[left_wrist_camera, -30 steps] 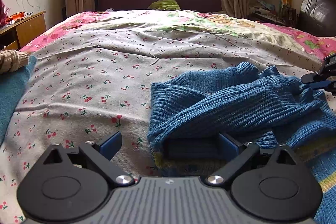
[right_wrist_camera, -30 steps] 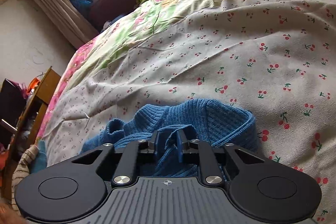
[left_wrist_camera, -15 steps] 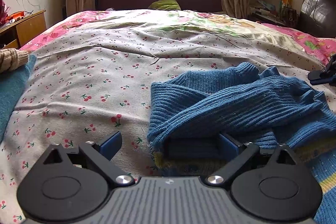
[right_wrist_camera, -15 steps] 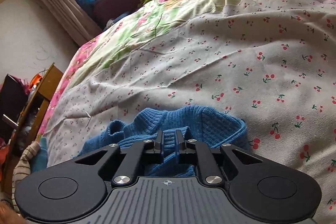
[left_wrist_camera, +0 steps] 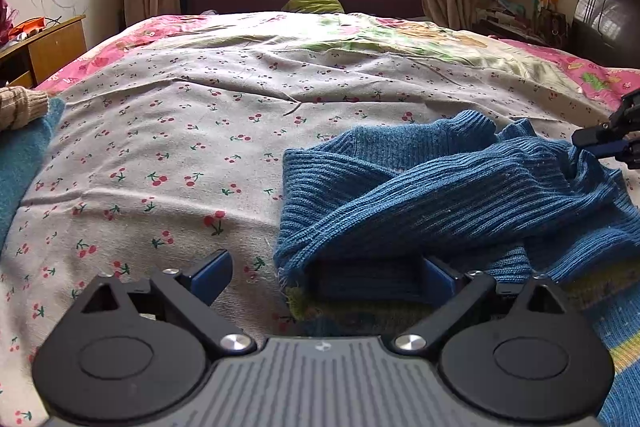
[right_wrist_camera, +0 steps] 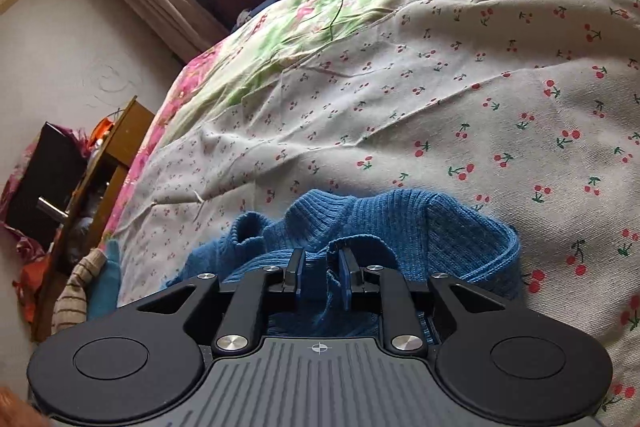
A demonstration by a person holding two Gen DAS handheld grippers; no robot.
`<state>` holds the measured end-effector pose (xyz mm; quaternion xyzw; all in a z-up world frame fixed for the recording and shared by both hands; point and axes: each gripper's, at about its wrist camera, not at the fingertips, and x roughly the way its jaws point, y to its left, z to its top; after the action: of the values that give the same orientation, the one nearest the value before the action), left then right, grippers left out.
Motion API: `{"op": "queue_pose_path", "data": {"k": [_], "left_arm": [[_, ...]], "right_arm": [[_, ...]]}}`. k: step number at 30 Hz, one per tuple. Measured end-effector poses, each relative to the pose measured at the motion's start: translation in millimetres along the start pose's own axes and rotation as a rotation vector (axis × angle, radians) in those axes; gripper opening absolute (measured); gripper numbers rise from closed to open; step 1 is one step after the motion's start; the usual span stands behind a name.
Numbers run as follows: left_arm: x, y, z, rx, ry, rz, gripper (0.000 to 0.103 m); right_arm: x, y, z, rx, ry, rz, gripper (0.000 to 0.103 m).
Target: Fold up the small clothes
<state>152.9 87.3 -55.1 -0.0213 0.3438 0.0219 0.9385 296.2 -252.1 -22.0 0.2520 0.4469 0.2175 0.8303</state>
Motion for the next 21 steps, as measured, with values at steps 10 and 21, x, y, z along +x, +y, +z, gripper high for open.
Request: {"op": "queue_pose_path", "data": {"k": [10,21], "left_arm": [[1,1,0,-0.006,0.005,-0.004,0.103],[3,1,0,-0.006,0.009,-0.004,0.103]], "right_arm": [[-2,-8,1,-0.033,0.018,-0.086,0.02],[-14,-12,-14,-0.078,0.07,-0.005,0.02]]}}
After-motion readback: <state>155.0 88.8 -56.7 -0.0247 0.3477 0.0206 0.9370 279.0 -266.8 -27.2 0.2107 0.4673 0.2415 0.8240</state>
